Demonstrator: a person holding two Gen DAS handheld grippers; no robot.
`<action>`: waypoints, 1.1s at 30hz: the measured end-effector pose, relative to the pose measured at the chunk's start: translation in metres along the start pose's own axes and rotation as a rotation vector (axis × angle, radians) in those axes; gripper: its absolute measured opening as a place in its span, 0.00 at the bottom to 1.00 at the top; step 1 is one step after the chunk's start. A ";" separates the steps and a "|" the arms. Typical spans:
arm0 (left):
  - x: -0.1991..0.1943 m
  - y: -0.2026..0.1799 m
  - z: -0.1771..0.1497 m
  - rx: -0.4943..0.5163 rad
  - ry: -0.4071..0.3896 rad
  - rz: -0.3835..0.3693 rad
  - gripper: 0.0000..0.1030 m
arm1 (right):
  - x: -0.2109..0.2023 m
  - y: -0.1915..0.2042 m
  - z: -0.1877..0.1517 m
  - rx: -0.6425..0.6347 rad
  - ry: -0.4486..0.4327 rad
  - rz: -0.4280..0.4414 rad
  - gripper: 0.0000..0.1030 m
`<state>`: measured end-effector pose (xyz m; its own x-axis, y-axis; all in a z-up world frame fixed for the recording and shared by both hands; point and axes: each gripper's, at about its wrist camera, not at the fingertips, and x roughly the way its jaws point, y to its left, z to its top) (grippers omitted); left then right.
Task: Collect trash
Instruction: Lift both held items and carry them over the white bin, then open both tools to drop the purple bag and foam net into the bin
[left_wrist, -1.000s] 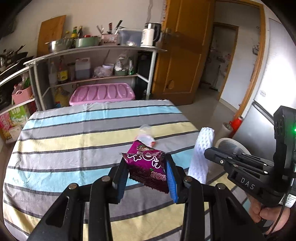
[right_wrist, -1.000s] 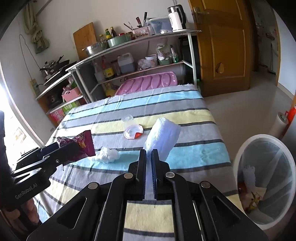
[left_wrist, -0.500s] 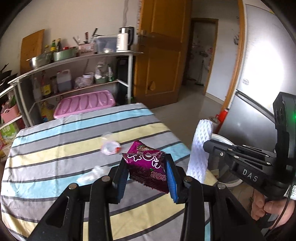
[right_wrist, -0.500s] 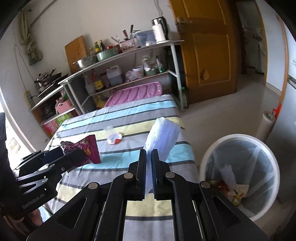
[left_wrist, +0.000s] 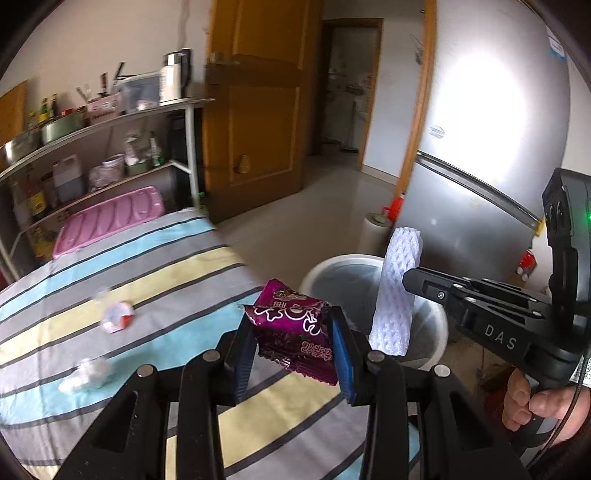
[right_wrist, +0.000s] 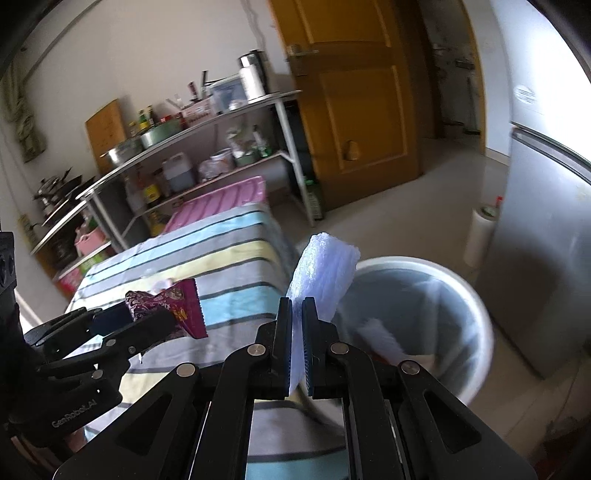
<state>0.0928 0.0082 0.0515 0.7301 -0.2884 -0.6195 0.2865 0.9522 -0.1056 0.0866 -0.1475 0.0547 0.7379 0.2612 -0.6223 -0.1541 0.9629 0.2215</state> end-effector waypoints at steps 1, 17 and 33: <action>0.004 -0.006 0.001 0.008 0.005 -0.012 0.38 | -0.002 -0.007 -0.002 0.007 0.000 -0.010 0.05; 0.072 -0.080 0.000 0.080 0.136 -0.109 0.38 | 0.017 -0.092 -0.019 0.111 0.098 -0.130 0.05; 0.095 -0.083 -0.006 0.062 0.198 -0.097 0.40 | 0.051 -0.115 -0.034 0.135 0.184 -0.146 0.06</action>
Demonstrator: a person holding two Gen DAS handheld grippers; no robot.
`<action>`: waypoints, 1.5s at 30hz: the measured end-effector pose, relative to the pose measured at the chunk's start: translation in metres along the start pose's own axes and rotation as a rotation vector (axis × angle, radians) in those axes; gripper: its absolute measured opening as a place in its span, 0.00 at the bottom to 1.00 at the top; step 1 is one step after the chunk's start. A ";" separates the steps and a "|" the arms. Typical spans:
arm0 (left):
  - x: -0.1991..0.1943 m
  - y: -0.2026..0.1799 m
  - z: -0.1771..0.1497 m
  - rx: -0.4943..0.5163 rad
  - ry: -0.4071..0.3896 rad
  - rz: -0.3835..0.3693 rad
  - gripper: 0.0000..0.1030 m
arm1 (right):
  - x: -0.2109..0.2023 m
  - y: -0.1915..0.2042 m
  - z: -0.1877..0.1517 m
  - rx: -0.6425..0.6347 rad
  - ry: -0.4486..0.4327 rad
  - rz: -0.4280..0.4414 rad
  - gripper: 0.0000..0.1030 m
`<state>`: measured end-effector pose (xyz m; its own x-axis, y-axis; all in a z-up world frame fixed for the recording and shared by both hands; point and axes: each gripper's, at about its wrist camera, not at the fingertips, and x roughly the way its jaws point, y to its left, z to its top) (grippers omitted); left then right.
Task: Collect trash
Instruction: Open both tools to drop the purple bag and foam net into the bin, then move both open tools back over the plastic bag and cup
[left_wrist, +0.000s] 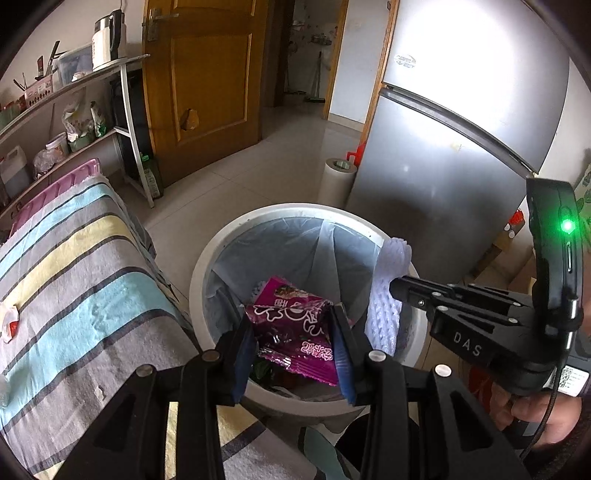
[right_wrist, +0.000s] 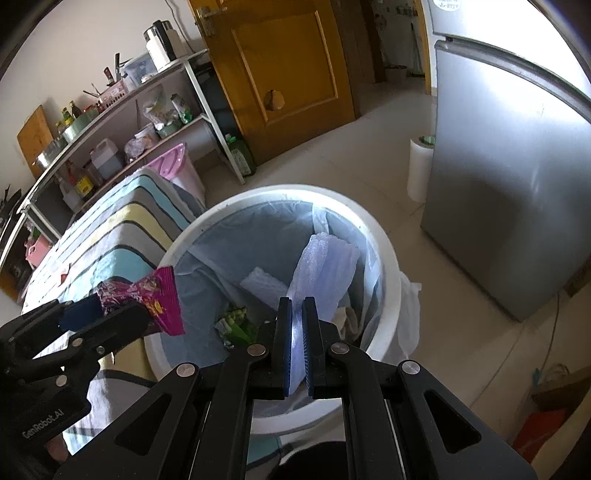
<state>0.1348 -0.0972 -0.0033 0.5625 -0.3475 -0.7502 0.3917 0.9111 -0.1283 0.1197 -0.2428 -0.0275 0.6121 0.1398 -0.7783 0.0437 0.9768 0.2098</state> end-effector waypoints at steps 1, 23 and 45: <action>0.000 0.001 0.000 -0.001 0.001 0.000 0.42 | 0.000 0.002 0.000 -0.005 0.001 0.001 0.06; -0.024 0.011 0.000 -0.023 -0.049 0.030 0.66 | -0.023 0.011 -0.001 0.000 -0.057 -0.005 0.37; -0.096 0.062 -0.030 -0.095 -0.173 0.137 0.68 | -0.064 0.080 -0.002 -0.090 -0.154 0.089 0.46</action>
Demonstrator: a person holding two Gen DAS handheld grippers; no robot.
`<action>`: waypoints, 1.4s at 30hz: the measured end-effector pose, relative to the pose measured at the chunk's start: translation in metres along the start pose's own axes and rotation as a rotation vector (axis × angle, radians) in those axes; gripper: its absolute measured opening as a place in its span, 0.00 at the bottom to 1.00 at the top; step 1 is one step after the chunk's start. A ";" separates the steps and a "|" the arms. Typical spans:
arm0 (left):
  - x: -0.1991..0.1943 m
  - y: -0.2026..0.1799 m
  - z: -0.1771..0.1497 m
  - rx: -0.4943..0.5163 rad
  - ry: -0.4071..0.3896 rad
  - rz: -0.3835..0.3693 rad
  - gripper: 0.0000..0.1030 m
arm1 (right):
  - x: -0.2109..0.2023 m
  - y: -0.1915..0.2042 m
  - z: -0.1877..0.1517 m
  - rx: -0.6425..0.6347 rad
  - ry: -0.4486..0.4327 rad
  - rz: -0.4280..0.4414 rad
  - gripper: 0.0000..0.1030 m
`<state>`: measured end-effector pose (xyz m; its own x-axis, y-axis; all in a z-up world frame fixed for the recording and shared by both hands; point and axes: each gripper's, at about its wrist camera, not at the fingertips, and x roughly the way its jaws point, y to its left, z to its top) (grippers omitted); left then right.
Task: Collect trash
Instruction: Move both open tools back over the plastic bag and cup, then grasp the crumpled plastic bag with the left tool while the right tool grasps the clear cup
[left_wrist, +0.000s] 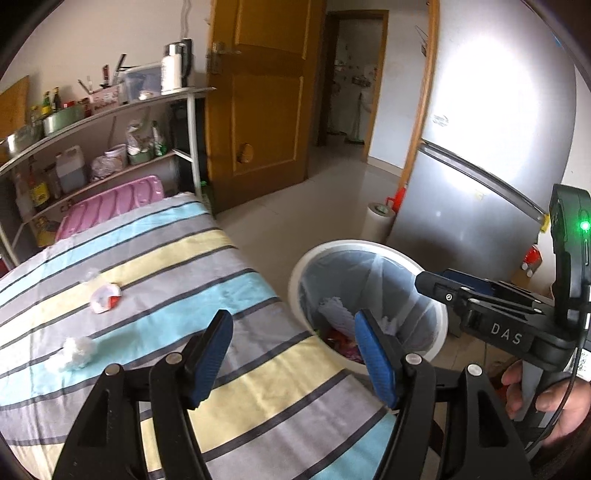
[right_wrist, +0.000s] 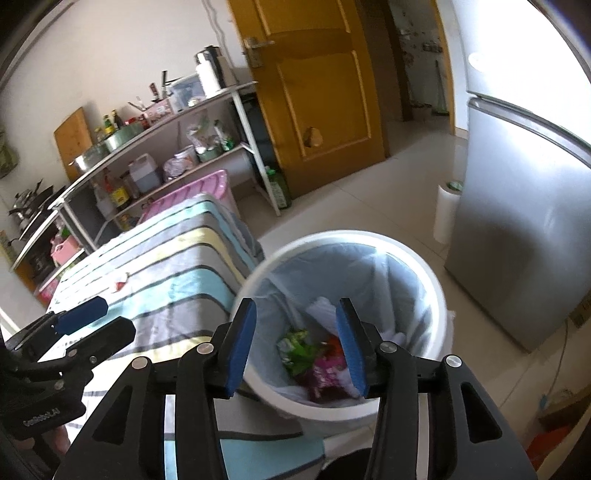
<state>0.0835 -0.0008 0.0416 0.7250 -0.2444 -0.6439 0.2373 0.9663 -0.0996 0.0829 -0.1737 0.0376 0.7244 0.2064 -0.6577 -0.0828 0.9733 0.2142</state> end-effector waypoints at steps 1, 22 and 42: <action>-0.004 0.005 -0.001 -0.007 -0.005 0.004 0.68 | 0.000 0.005 0.001 -0.008 0.000 0.006 0.46; -0.051 0.145 -0.039 -0.199 -0.037 0.269 0.70 | 0.037 0.113 0.004 -0.197 0.037 0.159 0.47; -0.046 0.212 -0.058 -0.264 0.030 0.272 0.75 | 0.121 0.223 0.026 -0.402 0.154 0.349 0.48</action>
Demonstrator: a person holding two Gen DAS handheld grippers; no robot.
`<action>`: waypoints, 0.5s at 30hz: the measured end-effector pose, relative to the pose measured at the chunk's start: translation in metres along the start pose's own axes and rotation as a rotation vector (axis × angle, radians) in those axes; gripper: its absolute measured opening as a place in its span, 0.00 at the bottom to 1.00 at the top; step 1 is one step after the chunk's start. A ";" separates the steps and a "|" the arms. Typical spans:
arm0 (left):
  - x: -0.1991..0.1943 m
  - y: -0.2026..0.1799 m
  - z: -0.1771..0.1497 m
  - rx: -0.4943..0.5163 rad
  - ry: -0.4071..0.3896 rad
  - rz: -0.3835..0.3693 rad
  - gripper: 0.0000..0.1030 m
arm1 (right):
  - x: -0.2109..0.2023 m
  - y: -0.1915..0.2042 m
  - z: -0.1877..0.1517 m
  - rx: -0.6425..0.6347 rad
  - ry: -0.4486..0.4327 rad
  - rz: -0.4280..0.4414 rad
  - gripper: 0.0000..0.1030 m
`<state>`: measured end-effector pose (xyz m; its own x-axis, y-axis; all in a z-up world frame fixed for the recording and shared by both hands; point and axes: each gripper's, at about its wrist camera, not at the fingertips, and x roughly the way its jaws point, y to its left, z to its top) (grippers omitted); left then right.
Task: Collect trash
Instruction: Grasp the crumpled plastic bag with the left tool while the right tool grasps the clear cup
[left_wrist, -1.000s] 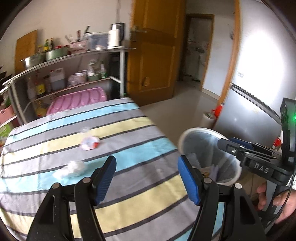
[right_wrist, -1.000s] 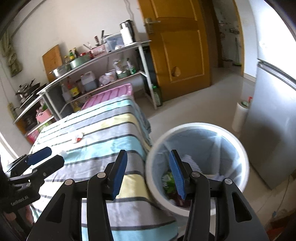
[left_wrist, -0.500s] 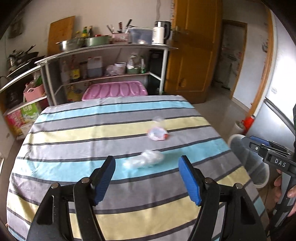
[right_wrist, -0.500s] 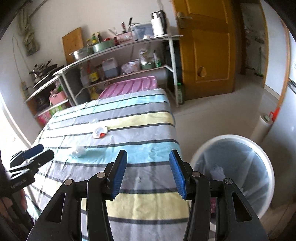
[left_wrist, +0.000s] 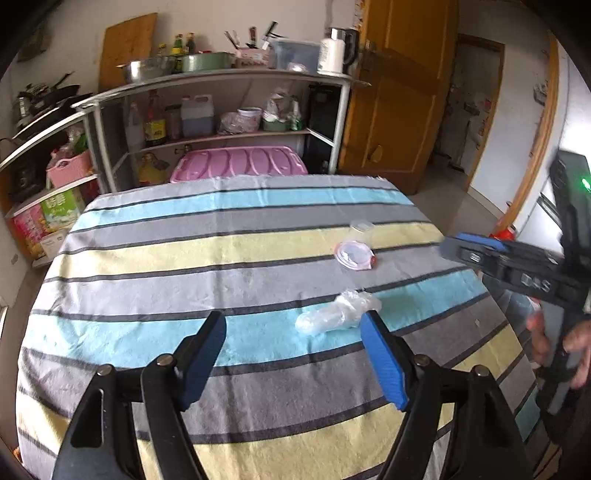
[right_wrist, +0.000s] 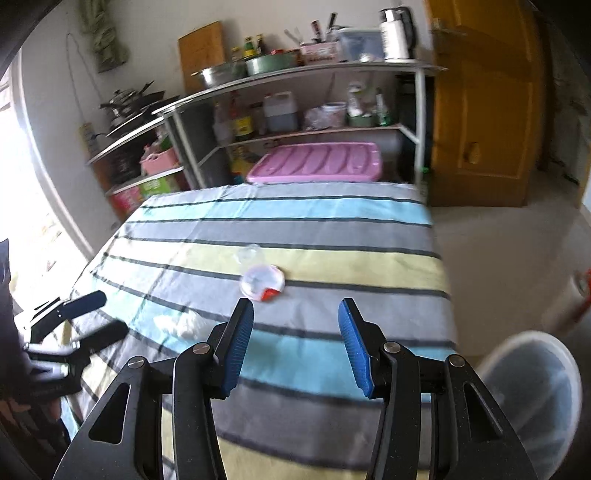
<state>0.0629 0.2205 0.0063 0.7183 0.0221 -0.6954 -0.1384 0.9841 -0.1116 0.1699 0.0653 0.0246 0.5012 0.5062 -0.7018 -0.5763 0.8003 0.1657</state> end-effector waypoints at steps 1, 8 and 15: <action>0.004 -0.001 0.001 0.009 0.008 -0.018 0.75 | 0.006 0.001 0.002 -0.005 0.005 0.020 0.48; 0.032 -0.010 0.007 0.063 0.063 -0.054 0.75 | 0.041 0.004 0.014 -0.005 0.036 0.108 0.53; 0.054 -0.020 0.013 0.108 0.097 -0.103 0.75 | 0.065 0.007 0.024 -0.008 0.049 0.157 0.54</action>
<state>0.1129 0.2047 -0.0198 0.6546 -0.0914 -0.7504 0.0101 0.9936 -0.1123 0.2139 0.1118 -0.0029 0.3725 0.6086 -0.7006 -0.6505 0.7097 0.2706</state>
